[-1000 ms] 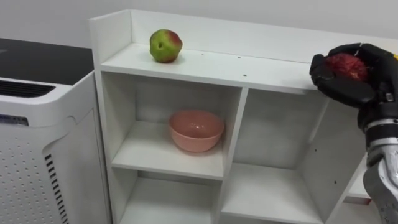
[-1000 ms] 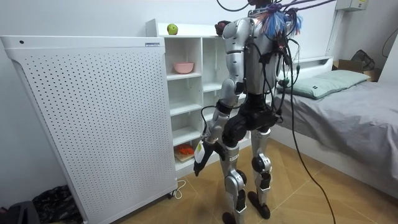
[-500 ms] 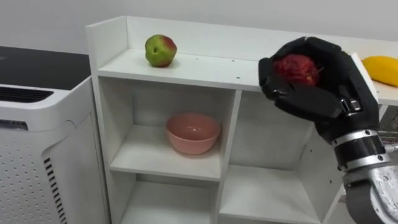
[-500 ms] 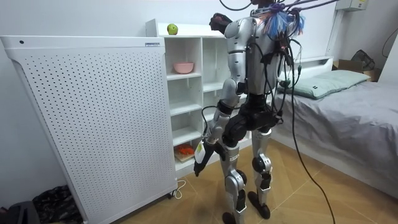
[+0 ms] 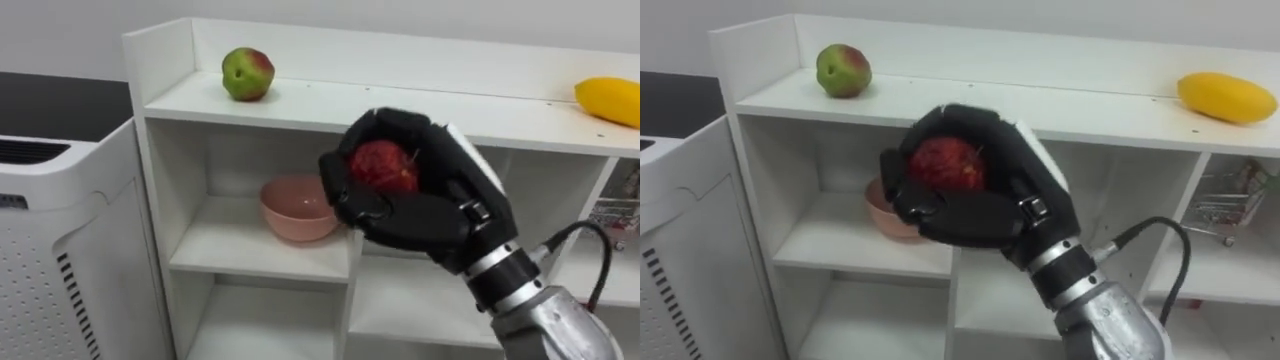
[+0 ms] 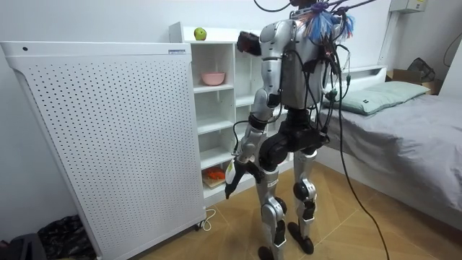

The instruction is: Arrange fruit in the closet

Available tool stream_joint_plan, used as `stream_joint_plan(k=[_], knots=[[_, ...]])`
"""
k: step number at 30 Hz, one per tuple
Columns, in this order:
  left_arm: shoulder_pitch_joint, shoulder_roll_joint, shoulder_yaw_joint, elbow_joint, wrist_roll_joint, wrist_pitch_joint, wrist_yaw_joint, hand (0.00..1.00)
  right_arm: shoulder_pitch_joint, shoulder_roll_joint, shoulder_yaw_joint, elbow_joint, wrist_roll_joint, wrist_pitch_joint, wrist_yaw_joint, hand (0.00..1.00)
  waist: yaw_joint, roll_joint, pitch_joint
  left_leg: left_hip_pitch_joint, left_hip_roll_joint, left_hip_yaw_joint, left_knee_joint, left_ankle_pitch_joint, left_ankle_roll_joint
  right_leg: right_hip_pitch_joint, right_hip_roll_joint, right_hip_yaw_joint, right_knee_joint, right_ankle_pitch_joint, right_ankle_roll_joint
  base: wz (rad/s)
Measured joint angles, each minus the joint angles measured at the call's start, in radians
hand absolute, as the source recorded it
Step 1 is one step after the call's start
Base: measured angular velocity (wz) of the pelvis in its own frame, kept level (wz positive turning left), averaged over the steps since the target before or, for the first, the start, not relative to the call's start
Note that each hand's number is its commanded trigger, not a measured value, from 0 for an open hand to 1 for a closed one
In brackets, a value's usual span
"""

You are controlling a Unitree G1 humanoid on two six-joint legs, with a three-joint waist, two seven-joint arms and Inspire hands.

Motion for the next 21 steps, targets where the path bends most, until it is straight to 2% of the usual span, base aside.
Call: stream_joint_plan(k=[4, 6, 8, 9, 10, 11, 12, 15, 17, 21], knots=[[-0.043, -0.001, -0.025, 0.051, -0.094, -0.014, 0.026, 0.0, 0.018, 0.056, 0.004, 0.215, -0.007, -0.001, 0.002, 1.0, -0.005, 0.018, 0.007, -0.073, -0.001, 0.001, 0.039, 0.002, 0.002, -0.077, -0.012, -0.007, 0.046, 0.0, 0.0, 0.0], [-0.062, -0.001, -0.025, 0.068, -0.129, -0.018, 0.04, 0.0, 0.018, 0.06, 0.004, 0.34, -0.01, 0.001, -0.006, 1.0, -0.002, 0.021, 0.0095, -0.118, -0.001, 0.002, 0.057, 0.003, 0.004, -0.133, -0.024, -0.004, 0.078, 0.0, 0.0, 0.0], [-0.084, 0.002, -0.044, 0.092, -0.139, -0.022, 0.047, 0.0, 0.018, 0.061, 0.003, 0.534, -0.012, 0.004, -0.029, 1.0, 0.009, 0.021, 0.0131, -0.18, -0.005, 0.003, 0.088, 0.005, 0.007, -0.206, -0.038, -0.005, 0.138, -0.005, -0.001, 0.0], [-0.085, 0.002, -0.047, 0.092, -0.141, -0.024, 0.051, 0.0, 0.018, 0.061, -0.001, 0.569, -0.012, 0.009, -0.038, 1.0, 0.011, 0.021, 0.0135, -0.202, -0.006, 0.005, 0.098, 0.005, 0.007, -0.232, -0.041, -0.005, 0.157, -0.006, -0.001, -0.04], [-0.086, 0.002, -0.06, 0.093, -0.15, -0.03, 0.059, 0.0, 0.018, 0.062, -0.016, 0.616, -0.01, 0.021, -0.056, 1.0, 0.013, 0.018, 0.0167, -0.247, -0.009, 0.005, 0.125, 0.005, 0.007, -0.281, -0.048, -0.008, 0.188, -0.008, -0.003, -0.04], [-0.086, -0.001, -0.062, 0.094, -0.158, -0.036, 0.06, 0.0, 0.017, 0.062, -0.04, 0.651, -0.002, 0.022, -0.064, 1.0, 0.015, 0.018, 0.0256, -0.284, -0.011, 0.006, 0.149, 0.005, 0.008, -0.318, -0.055, -0.01, 0.21, -0.009, -0.005, 0.0], [-0.085, -0.002, -0.062, 0.095, -0.158, -0.036, 0.06, 0.0, 0.017, 0.062, -0.056, 0.665, 0.013, 0.022, -0.067, 1.0, 0.015, 0.018, 0.0302, -0.3, -0.013, 0.006, 0.161, 0.004, 0.008, -0.332, -0.062, -0.01, 0.218, -0.009, -0.006, 0.0], [-0.085, -0.005, -0.067, 0.104, -0.185, -0.033, 0.063, 0.0, -0.022, 0.06, -0.102, 0.735, 0.169, 0.018, -0.106, 1.0, 0.019, 0.017, 0.0427, -0.377, -0.023, 0.007, 0.196, 0.008, 0.021, -0.409, -0.081, -0.012, 0.261, -0.02, -0.019, 0.0], [-0.086, -0.004, -0.1, 0.102, -0.207, -0.022, 0.086, 0.0, -0.083, 0.058, -0.112, 0.811, 0.288, 0.018, -0.135, 1.0, 0.021, 0.017, 0.0551, -0.444, -0.023, 0.013, 0.247, 0.003, 0.026, -0.474, -0.085, -0.006, 0.316, -0.03, -0.025, 0.08], [-0.087, -0.007, -0.123, 0.095, -0.206, -0.012, 0.101, 0.0, -0.136, 0.058, -0.139, 0.828, 0.449, 0.018, -0.159, 1.0, 0.022, 0.014, 0.0577, -0.56, -0.027, 0.009, 0.324, -0.005, 0.026, -0.591, -0.11, -0.005, 0.397, -0.051, -0.034, 0.17]])
